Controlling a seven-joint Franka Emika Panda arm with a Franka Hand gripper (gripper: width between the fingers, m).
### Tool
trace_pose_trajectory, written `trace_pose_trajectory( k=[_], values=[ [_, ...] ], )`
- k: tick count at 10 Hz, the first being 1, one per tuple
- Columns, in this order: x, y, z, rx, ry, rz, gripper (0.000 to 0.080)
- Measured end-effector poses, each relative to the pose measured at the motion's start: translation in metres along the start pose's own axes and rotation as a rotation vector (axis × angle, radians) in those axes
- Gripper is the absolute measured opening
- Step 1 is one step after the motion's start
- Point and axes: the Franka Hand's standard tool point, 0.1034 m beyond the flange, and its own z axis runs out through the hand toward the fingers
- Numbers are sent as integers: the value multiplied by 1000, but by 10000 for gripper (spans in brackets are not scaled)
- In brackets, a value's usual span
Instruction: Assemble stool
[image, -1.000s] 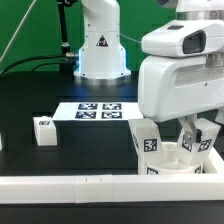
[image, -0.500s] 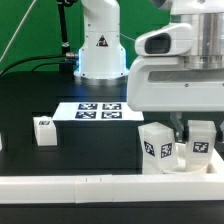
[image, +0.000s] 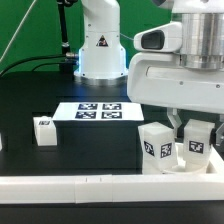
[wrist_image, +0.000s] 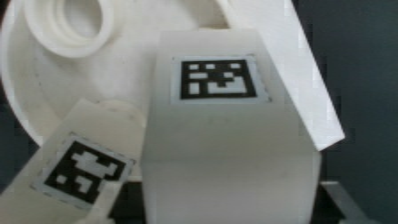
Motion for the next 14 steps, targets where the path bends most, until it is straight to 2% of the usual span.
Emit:
trace_pose_trajectory(
  k=[1,2,4,5,10,12,14],
  values=[
    [1,5,0,-2,-9,176,337],
    [1,10,1,7,-21,339,337],
    [1,21,2,48,-57,651,337],
    [0,21,1,51,-66,689,337],
    [-4,23,1,28,-87,981,337],
    [-11,23,1,32,-123,1422,338],
    [-14,20,0,76,-129,1512,338]
  ],
)
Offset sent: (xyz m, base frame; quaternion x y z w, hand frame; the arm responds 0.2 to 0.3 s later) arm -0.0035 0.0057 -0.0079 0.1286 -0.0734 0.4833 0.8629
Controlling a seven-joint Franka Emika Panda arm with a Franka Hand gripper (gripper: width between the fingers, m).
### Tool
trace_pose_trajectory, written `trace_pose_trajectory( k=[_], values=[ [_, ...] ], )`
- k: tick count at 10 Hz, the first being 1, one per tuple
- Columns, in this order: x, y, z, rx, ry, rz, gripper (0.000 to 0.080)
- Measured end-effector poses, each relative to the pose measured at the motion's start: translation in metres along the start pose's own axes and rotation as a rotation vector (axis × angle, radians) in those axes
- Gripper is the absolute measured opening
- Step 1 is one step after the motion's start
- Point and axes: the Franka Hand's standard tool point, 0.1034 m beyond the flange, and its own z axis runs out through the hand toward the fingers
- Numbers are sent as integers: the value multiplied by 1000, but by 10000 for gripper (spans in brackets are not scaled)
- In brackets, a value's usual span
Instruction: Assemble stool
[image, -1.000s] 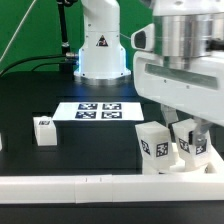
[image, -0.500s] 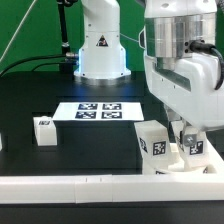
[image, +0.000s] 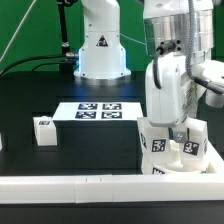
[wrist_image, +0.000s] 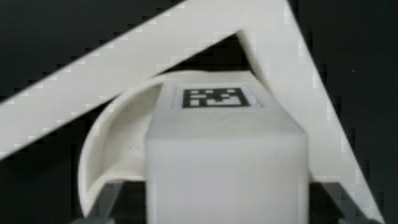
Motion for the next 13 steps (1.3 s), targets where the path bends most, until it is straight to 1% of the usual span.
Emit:
trace_pose_trajectory(
  k=[3,4,5,6,7,8,9,10,12,13],
  values=[
    [0,1,0,0,-6,-3,338],
    [0,1,0,0,-6,-34,438],
    [-1,1,0,0,-7,-57,438],
    [-6,2,-4,3,-15,-69,569],
    [-12,3,-13,10,-27,-100,624],
    [-14,2,-22,20,-36,-247,624],
    [-17,0,-30,20,-40,-385,645],
    [-20,3,-32,-6,-34,-517,648],
    [-19,2,-31,-1,-32,-656,649],
    [-17,6,-30,-31,-24,-795,649]
  ],
)
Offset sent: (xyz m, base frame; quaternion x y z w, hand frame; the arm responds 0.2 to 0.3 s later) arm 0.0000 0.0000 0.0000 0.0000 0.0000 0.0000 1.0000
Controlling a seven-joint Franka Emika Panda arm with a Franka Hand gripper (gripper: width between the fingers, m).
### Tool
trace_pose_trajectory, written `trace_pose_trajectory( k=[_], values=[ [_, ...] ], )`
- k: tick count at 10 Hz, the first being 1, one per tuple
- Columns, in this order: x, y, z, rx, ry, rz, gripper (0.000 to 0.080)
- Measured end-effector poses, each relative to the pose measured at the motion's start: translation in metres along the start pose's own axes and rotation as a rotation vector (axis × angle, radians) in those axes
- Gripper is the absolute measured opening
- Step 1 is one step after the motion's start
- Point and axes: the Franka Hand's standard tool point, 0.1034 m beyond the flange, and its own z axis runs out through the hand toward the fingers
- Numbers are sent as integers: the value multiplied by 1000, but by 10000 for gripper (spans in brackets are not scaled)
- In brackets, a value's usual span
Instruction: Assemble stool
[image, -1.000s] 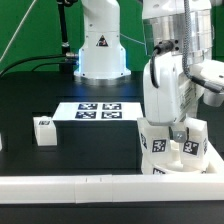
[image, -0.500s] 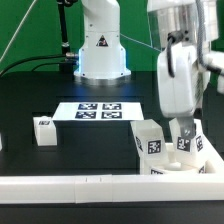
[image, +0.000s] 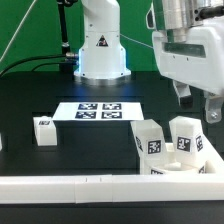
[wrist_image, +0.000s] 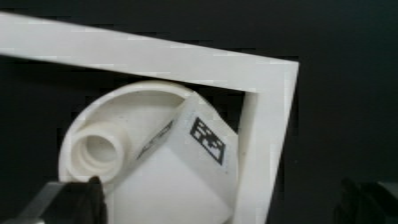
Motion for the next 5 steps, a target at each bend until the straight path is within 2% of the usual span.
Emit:
trace_pose_trajectory(
  k=[1,2,4,5],
  values=[
    [-2,3,-1,-67,-7,-179,649],
    [0,-2,-3,-72,0,-395,649],
    [-3,3,1,-104,-36,-748,649],
    [-2,0,-1,-80,-13,-770,649]
  ],
)
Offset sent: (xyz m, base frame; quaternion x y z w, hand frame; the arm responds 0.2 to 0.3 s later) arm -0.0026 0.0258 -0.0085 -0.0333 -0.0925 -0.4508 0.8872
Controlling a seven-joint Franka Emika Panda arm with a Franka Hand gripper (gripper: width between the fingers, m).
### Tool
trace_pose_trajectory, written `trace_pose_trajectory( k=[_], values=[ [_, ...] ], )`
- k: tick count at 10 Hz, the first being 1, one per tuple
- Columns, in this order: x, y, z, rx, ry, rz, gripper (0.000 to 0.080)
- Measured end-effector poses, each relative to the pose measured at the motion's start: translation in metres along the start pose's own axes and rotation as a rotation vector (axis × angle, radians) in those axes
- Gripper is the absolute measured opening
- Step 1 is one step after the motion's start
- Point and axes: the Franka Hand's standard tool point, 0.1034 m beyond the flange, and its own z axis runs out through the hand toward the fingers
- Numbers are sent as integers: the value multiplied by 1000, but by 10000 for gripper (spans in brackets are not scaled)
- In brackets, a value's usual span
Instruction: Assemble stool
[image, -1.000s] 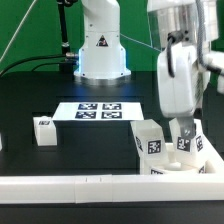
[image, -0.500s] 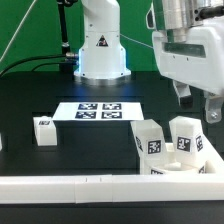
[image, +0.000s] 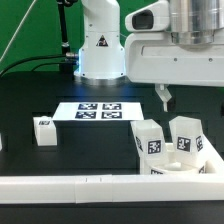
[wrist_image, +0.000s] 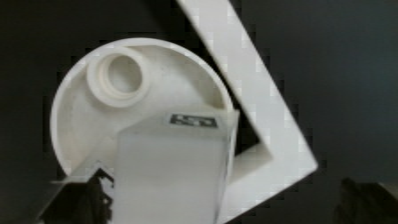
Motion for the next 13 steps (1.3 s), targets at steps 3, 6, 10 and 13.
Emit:
trace_pose_trajectory(
  k=[3,6,10,13],
  values=[
    [2,4,1,-11,1,-199,649],
    [3,2,4,-75,-8,-700,649],
    [1,4,4,-91,16,-948,649],
    [1,1,13,-136,20,-1175,649]
  ],
)
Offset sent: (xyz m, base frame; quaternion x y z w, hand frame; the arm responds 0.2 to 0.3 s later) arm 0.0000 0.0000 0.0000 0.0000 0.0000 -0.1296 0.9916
